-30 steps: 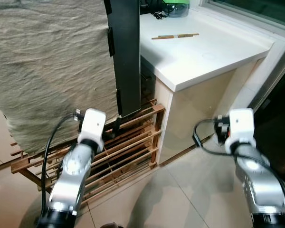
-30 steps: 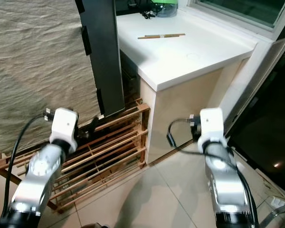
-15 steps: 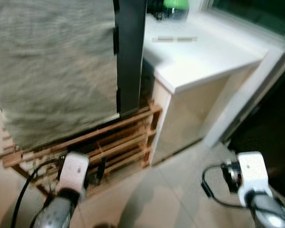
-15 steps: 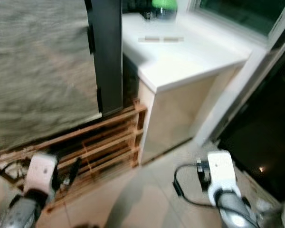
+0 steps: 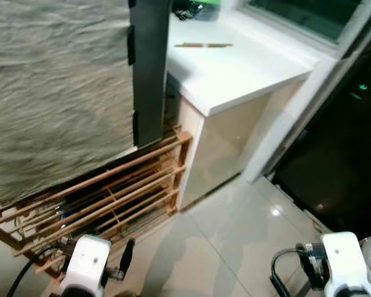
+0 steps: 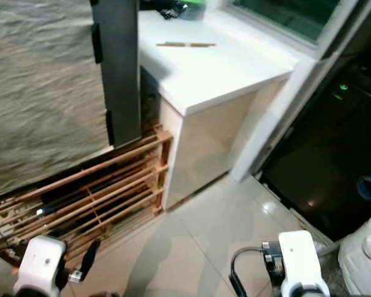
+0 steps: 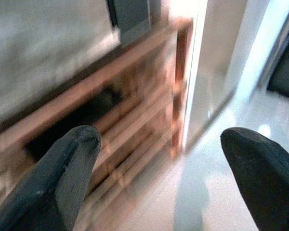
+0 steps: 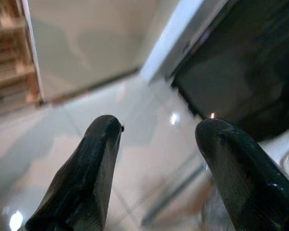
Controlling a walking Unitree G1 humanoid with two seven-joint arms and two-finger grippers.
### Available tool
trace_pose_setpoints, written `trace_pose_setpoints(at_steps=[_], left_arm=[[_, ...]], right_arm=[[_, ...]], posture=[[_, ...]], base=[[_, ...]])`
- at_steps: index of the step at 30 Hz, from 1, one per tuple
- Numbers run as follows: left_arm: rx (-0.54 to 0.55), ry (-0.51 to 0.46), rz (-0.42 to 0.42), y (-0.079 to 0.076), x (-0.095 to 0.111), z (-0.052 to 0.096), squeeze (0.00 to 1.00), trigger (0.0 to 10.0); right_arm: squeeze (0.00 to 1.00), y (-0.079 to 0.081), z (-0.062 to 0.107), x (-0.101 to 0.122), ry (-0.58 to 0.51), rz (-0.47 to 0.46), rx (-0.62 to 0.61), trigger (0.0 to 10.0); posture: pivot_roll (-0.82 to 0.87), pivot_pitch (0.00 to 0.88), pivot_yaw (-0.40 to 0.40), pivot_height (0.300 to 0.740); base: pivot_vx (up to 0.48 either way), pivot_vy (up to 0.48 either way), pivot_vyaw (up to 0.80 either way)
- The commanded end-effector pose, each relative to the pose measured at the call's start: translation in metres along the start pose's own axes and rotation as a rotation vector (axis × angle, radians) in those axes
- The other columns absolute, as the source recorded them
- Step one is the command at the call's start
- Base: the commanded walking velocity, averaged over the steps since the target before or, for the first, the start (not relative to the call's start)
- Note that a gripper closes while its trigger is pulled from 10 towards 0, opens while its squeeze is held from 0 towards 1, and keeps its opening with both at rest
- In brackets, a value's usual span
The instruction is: Clothes washing
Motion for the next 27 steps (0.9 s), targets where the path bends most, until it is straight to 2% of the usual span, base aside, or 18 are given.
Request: trace_pose_setpoints(at_steps=[1,2,3,4,5,6,7,8,9,14,19,24,27], left_arm=[[0.012,0.008,0.009,0.002,-0.004,-0.018,0.0,10.0],[0.012,0.008,0.009,0.002,-0.004,-0.018,0.0,10.0],[0.011,-0.034,0.013,0.004,0.008,-0.035,0.0,10.0],[0.005,-0.05,0.018,0.004,0.014,-0.045,0.0,10.0],[0.005,-0.05,0.018,0.004,0.014,-0.045,0.0,10.0],[-0.016,-0.062,0.035,0.0,0.023,-0.056,0.0,10.0],[-0.05,-0.098,0.06,-0.007,0.041,-0.071,0.0,10.0],[-0.05,-0.098,0.06,-0.007,0.041,-0.071,0.0,10.0],[-0.066,-0.127,0.061,-0.01,0.054,-0.084,0.0,10.0],[-0.053,-0.226,-0.012,-0.017,0.096,-0.106,0.0,10.0],[-0.122,-0.339,0.108,-0.032,0.149,-0.11,0.0,10.0],[-0.124,-0.353,0.119,-0.031,0.156,-0.115,0.0,10.0],[-0.122,-0.342,0.075,-0.029,0.153,-0.12,0.0,10.0]], right_arm=[[0.0,-0.003,-0.018,0.007,-0.02,-0.003,-0.013,10.0],[0.0,-0.003,-0.018,0.007,-0.02,-0.003,-0.013,10.0],[0.0,-0.008,-0.03,0.024,-0.074,-0.018,-0.025,10.0],[0.0,-0.011,-0.037,0.033,-0.097,-0.036,-0.026,10.0],[0.0,-0.011,-0.037,0.033,-0.097,-0.036,-0.026,10.0],[0.0,-0.015,-0.045,0.047,-0.14,-0.067,-0.025,10.0],[0.0,-0.022,-0.055,0.072,-0.202,-0.102,-0.032,10.0],[0.0,-0.022,-0.055,0.072,-0.202,-0.102,-0.032,10.0],[0.0,-0.027,-0.063,0.089,-0.239,-0.108,-0.047,10.0],[0.0,-0.045,-0.06,0.151,-0.377,-0.132,-0.091,10.0],[0.0,-0.059,-0.047,0.198,-0.495,-0.161,-0.144,10.0],[0.0,-0.062,-0.048,0.2,-0.502,-0.205,-0.149,10.0],[0.0,-0.062,-0.053,0.196,-0.485,-0.204,-0.155,10.0]], posture=[[0.05,0.0,-0.075,0.74],[0.05,0.0,-0.075,0.74],[0.05,0.0,-0.065,0.74],[0.05,0.0,-0.055,0.74],[0.05,0.0,-0.055,0.74],[0.05,0.0,-0.045,0.74],[0.05,0.0,-0.033,0.74],[0.05,0.0,-0.033,0.74],[0.05,0.0,-0.025,0.74],[0.05,0.0,-0.008,0.74],[0.03,0.0,0.009,0.74],[0.03,0.0,0.016,0.74],[0.02,0.0,0.019,0.74]], base=[[0.0,0.0,0.0],[0.0,0.0,0.0],[0.0,0.0,0.0],[0.0,0.0,0.0],[0.0,0.0,0.0],[0.0,0.0,0.0],[0.0,0.0,0.0],[0.0,0.0,0.0],[0.0,0.0,0.0],[0.0,0.0,0.0],[0.055,0.0,0.0],[0.317,0.0,0.0],[0.345,0.0,0.0]])
Point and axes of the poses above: a point about 5 cm out from each wrist's last joint towards the gripper, its own z axis pointing back from the gripper into the wrist, its own x axis along the axis of the wrist's last joint, y = z × x, the point moved 5 cm from there along -z, pointing out of the wrist towards the gripper, and after that the axes turned 15 degrees about z, right-handed, at the moved point
